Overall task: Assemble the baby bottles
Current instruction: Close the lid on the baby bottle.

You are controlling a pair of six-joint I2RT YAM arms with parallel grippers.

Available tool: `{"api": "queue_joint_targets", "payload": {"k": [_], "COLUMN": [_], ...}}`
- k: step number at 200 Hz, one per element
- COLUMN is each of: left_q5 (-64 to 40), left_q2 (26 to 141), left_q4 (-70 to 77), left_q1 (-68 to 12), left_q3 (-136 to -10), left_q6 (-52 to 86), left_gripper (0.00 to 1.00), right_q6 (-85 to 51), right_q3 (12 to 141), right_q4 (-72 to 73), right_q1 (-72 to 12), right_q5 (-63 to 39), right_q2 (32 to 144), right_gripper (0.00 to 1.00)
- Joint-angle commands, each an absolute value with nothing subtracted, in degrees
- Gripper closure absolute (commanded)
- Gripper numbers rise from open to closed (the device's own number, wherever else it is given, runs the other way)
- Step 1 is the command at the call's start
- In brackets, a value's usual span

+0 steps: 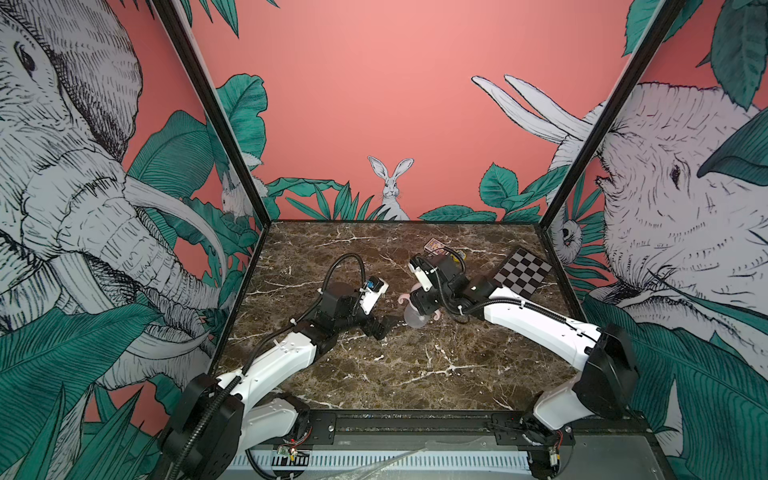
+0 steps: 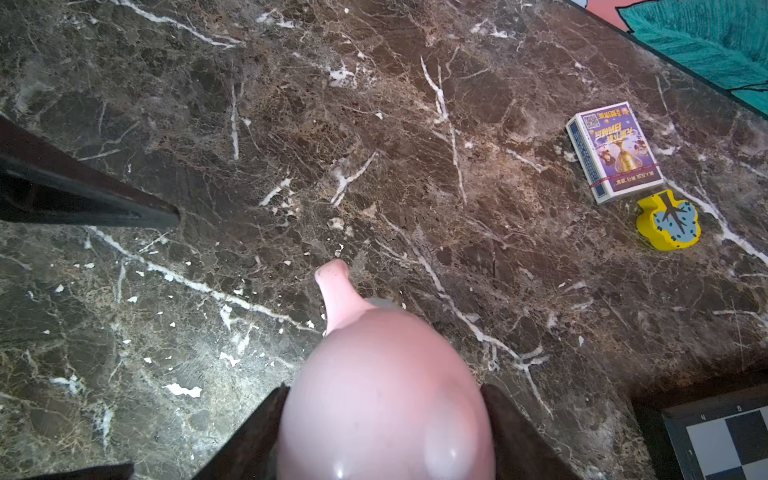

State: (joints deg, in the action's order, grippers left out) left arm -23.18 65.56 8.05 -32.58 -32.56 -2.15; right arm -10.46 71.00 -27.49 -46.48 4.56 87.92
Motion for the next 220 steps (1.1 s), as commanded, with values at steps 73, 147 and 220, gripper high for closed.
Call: {"api": "queue_joint_targets", "payload": {"k": [73, 147, 220], "left_q5": [-23.8, -23.6, -23.2], "left_q2": [65.0, 64.5, 64.6], "left_q4": [8.5, 8.3, 8.0], "left_q1": [-32.2, -32.2, -32.2], "left_q3": [-33.7, -33.4, -33.3], "left_q6": [-2.6, -2.6, -2.7], "left_gripper": [0.00, 0.01, 0.00], "right_q6": [-12.6, -12.5, -12.7], "right_q3": [62.9, 71.3, 77.3], "right_q4": [-20.7, -34.9, -45.6], "right_q1": [-46.5, -46.5, -46.5], "right_q5": [2.4, -3.4, -0.1], "right_q2": [85.9, 93.3, 97.2], "right_gripper": [0.33, 0.34, 0.34]}}
